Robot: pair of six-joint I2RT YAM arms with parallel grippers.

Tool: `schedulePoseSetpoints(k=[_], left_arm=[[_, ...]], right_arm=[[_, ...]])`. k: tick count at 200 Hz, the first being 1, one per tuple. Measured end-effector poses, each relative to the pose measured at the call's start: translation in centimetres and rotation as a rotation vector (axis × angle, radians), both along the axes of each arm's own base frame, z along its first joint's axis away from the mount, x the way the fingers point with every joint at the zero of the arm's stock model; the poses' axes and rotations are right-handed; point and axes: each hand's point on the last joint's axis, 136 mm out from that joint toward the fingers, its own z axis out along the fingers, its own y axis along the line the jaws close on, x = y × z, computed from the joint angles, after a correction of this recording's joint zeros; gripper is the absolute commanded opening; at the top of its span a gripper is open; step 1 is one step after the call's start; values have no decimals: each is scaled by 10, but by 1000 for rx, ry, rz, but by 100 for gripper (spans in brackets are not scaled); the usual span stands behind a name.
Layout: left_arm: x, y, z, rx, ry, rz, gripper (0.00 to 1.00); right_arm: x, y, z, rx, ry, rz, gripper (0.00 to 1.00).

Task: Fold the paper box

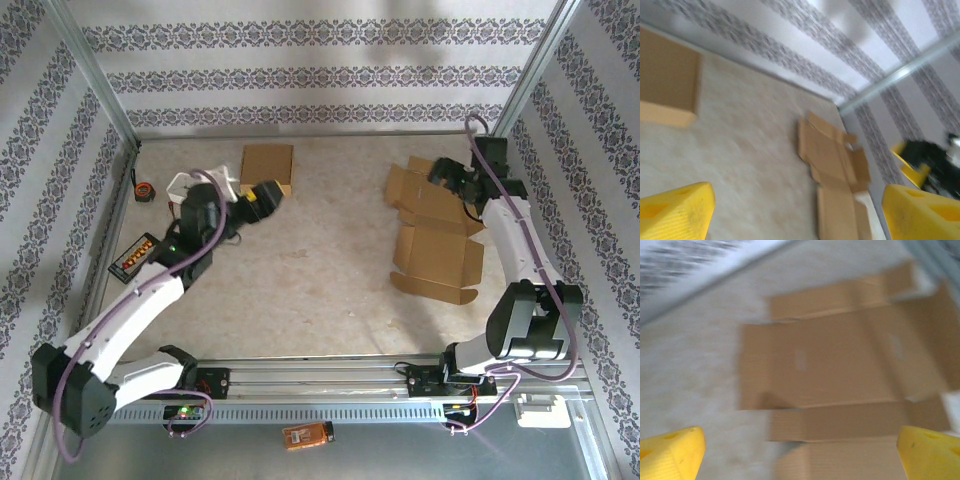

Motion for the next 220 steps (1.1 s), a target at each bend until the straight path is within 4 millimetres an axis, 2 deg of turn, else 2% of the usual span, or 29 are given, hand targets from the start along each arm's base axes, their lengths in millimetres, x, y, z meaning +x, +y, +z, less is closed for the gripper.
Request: schedulePoseSetpoints(k=[14, 30, 50, 69, 98, 115, 142, 166, 195, 220], left_arm=[[-22, -30, -4, 16, 5, -79, 87], [-45, -61, -8, 38, 6, -165, 87], [-70, -94, -19, 67, 21, -258, 88], [-85, -110, -35, 91, 41, -307, 88], [-94, -106, -73, 142, 100, -312, 88], [-95, -102, -82, 167, 115, -302, 88], [-96, -93, -74, 180, 91, -280, 88], [-96, -84, -57, 161, 46, -252, 88], [-95, -77, -45, 144, 16, -222, 89], [-94, -75, -44, 146, 13, -212, 89]], right_arm=[[-8, -30, -24, 2, 63, -118, 98], [-7, -55, -44, -20, 113, -229, 98], [-3, -74, -67, -80, 180, -303, 98], [4, -89, -82, -145, 222, -336, 98], [26, -114, -96, -192, 263, -334, 98], [41, -127, -103, -217, 278, -318, 98], [55, -140, -115, -242, 316, -291, 98], [53, -139, -122, -254, 346, -265, 96], [53, -138, -123, -254, 351, -246, 84], [55, -135, -125, -241, 351, -226, 87]])
